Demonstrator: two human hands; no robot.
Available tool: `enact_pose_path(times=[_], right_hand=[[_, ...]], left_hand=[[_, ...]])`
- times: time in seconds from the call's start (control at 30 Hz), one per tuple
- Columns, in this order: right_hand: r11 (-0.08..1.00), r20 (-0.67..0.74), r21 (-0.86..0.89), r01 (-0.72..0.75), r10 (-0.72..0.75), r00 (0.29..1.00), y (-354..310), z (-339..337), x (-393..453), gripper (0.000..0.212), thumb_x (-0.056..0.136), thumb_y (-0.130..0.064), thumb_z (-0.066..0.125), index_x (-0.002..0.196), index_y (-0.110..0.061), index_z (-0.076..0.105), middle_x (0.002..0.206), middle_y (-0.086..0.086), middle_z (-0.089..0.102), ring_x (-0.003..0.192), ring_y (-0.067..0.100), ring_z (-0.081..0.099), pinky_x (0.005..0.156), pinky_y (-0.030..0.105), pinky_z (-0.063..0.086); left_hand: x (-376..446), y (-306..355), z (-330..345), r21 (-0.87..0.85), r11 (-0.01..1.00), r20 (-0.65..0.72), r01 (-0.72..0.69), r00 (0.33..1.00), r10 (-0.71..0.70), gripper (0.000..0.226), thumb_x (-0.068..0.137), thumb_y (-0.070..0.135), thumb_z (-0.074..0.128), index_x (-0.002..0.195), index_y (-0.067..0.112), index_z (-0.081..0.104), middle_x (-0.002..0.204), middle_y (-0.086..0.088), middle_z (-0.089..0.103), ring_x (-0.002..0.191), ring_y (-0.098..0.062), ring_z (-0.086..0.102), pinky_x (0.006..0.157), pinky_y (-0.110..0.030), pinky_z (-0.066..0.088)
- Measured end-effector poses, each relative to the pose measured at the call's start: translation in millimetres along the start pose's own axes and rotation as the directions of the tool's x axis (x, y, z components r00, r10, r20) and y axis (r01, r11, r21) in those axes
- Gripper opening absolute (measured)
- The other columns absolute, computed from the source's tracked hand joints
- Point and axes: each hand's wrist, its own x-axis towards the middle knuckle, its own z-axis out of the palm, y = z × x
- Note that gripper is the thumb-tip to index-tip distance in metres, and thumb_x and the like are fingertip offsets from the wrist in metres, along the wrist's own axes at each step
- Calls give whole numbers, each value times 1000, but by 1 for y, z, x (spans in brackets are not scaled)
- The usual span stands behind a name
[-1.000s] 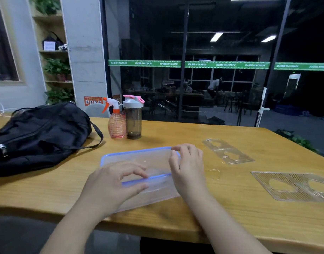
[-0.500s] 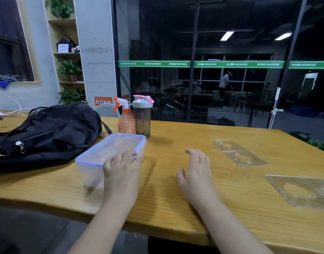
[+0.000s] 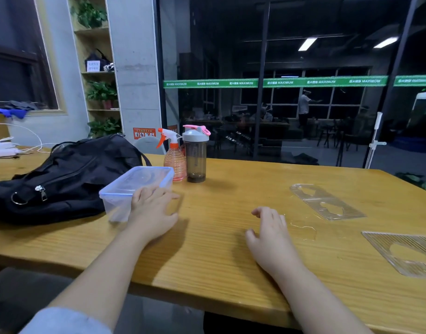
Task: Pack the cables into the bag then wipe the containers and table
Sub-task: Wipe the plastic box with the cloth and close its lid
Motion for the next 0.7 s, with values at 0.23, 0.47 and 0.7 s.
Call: enact_pose_path(times=[0.23, 0.47, 0.7], right_hand=[[1000, 0, 4, -14, 14, 1000, 0, -2, -1, 35, 92, -19, 48, 126, -18, 42, 127, -4, 42, 120, 12, 33, 99, 22, 29], [963, -332, 231, 140, -58, 942, -7, -23, -5, 16, 90, -13, 49, 103, -23, 53, 95, -18, 49, 98, 6, 47, 88, 29, 44], [909, -535, 291, 297, -103, 839, 25, -55, -22, 20, 83, -27, 36, 80, -39, 52, 72, -23, 58, 73, 8, 60, 75, 34, 49]], left_hand=[[17, -3, 2, -110, 983, 78, 148, 987, -140, 42, 82, 38, 48, 124, 43, 49, 140, 14, 40, 140, -10, 7, 108, -52, -20], [19, 62, -16, -432, 902, -194, 9, 976, -103, 32, 88, 27, 51, 118, 36, 58, 129, 6, 56, 139, -9, 25, 109, -47, -19], [-12, 154, -28, -701, 589, -418, -402, 901, 117, 22, 90, 37, 39, 85, 42, 60, 84, 25, 65, 101, 11, 55, 114, -24, 2]])
